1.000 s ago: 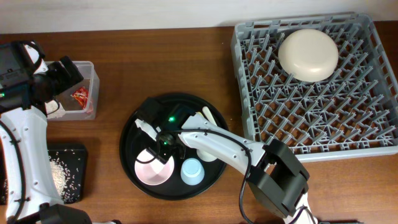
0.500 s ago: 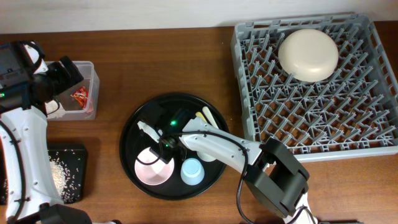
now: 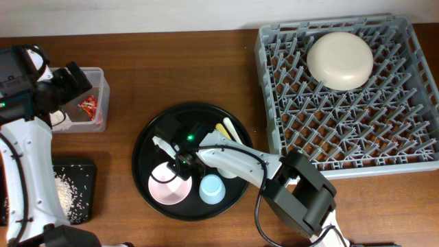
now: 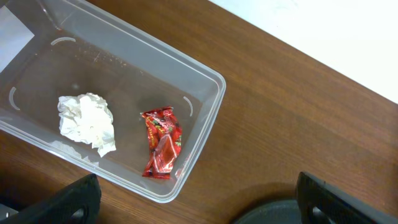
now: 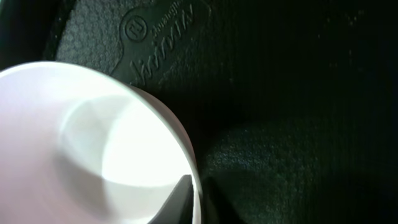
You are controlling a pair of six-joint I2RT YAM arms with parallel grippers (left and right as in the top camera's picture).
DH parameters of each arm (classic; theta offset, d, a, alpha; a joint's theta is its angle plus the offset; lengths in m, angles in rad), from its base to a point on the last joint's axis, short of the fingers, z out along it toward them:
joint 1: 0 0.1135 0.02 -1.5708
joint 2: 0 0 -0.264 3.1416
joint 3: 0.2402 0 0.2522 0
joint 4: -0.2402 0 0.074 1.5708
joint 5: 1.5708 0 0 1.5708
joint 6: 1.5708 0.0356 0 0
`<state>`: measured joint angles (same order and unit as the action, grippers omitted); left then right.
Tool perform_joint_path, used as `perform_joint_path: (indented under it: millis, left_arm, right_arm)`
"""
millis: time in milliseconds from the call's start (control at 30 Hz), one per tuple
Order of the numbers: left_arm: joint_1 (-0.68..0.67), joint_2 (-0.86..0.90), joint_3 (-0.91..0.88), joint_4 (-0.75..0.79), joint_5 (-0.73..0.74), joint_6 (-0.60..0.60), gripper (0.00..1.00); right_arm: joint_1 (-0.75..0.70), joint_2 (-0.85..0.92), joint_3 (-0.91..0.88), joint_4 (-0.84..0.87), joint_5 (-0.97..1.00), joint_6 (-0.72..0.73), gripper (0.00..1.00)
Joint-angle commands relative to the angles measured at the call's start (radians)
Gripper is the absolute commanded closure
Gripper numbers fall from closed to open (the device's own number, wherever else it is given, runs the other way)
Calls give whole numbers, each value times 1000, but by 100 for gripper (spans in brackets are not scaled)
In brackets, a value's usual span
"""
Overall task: Sort waste into correct bins and load items into the dishwasher rack
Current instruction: 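Move the right gripper to the pink bowl and grasp its rim, then carry the pink bowl to the rack and set it down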
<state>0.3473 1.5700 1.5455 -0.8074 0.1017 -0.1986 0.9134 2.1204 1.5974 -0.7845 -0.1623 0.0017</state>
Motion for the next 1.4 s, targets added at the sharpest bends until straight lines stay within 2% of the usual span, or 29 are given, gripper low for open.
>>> perform_joint_path:
  millis: [0, 200, 267, 333, 467, 567, 667, 733, 800, 900, 1067, 1367]
  left_arm:
    - [4, 2, 4, 2, 7, -2, 1]
    - [4, 2, 4, 2, 7, -2, 1]
    - [4, 2, 4, 2, 7, -2, 1]
    - [4, 2, 4, 2, 7, -2, 1]
    - [4, 2, 4, 2, 7, -2, 1]
    - [4, 2, 4, 2, 7, -2, 1]
    - [4, 2, 4, 2, 7, -2, 1]
    - [4, 2, 4, 2, 7, -2, 1]
    - [4, 2, 4, 2, 7, -2, 1]
    - [4, 2, 4, 2, 7, -2, 0]
    - [4, 2, 4, 2, 7, -2, 1]
    - [4, 2, 4, 2, 7, -2, 0]
  right_arm:
    - [9, 10, -5, 9, 5, 19, 96]
    - [-21, -53, 161, -27, -24, 37, 96]
    - [-66, -115, 278, -129, 5, 37, 96]
    - [-167, -208, 439, -368, 150, 36, 96]
    - [-383, -358, 524, -555, 499, 30, 96]
    - [-563, -415, 524, -558, 725, 29, 96]
    - [-685, -380, 500, -527, 957, 6, 96]
    - [-723, -333, 470, -452, 1194, 7, 96]
    - [-732, -278, 448, -376, 1335, 19, 96]
    - [-729, -212, 427, -348, 1371, 80, 96]
    - [-724, -103, 322, -312, 1390, 89, 96]
    - [-689, -65, 140, -281, 1348, 112, 96]
